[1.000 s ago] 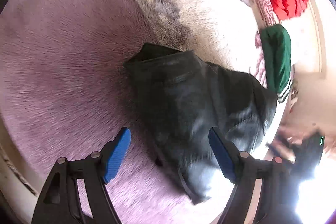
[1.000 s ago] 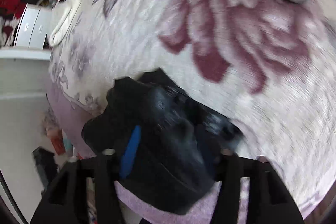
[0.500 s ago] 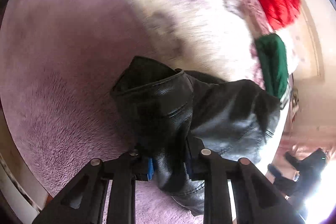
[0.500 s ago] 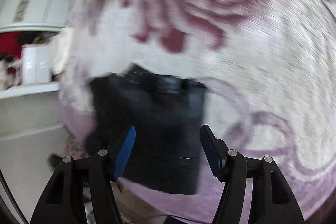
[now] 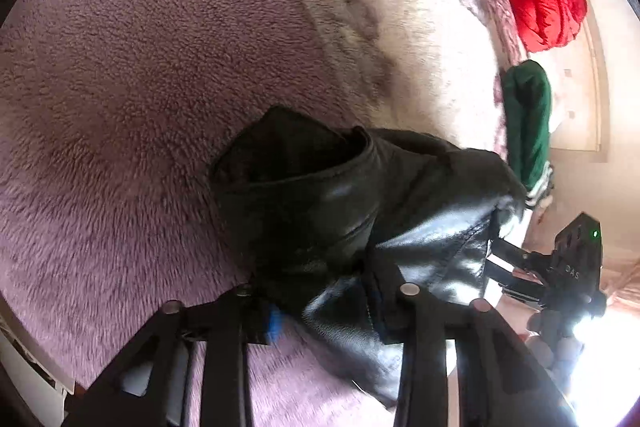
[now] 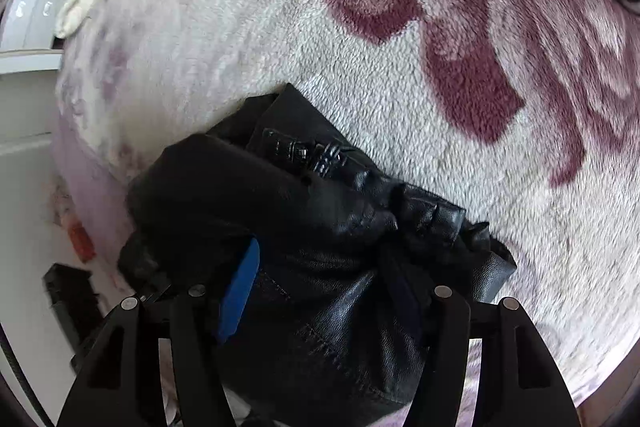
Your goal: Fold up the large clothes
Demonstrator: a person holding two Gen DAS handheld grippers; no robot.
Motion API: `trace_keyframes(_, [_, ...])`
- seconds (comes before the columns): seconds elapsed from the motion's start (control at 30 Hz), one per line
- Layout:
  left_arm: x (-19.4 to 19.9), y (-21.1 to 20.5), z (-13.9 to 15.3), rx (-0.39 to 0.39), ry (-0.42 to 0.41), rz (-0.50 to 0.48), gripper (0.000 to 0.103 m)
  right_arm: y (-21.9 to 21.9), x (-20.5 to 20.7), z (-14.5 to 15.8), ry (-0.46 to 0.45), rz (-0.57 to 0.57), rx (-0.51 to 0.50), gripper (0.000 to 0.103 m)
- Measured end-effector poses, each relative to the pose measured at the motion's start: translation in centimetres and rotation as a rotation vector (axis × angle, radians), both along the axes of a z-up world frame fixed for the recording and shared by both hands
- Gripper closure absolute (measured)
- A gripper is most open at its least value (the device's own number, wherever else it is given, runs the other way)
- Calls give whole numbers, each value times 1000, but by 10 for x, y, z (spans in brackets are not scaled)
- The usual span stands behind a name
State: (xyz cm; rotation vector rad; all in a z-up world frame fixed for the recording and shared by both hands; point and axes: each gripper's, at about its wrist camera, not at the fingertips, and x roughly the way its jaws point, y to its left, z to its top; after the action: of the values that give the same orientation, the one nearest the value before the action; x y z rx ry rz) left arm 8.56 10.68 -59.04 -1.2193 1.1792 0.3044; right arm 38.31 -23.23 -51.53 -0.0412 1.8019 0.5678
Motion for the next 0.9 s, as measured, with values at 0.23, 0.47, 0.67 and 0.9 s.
trace_keyframes(0.23, [-27, -27, 8, -110, -97, 4, 36, -115, -32, 44, 122, -287, 329, 18])
trace_keyframes(0.47, [-5, -46, -34, -149, -148, -5, 36, -171, -86, -57, 337, -408, 537, 18])
trace_keyframes(0.67, [8, -55, -24, -52, -185, 39, 33, -143, -83, -91, 364, -383, 745, 16])
trace_keyframes(0.9, [11, -47, 24, 94, -242, 79, 70, -120, -81, -80, 297, -431, 775, 48])
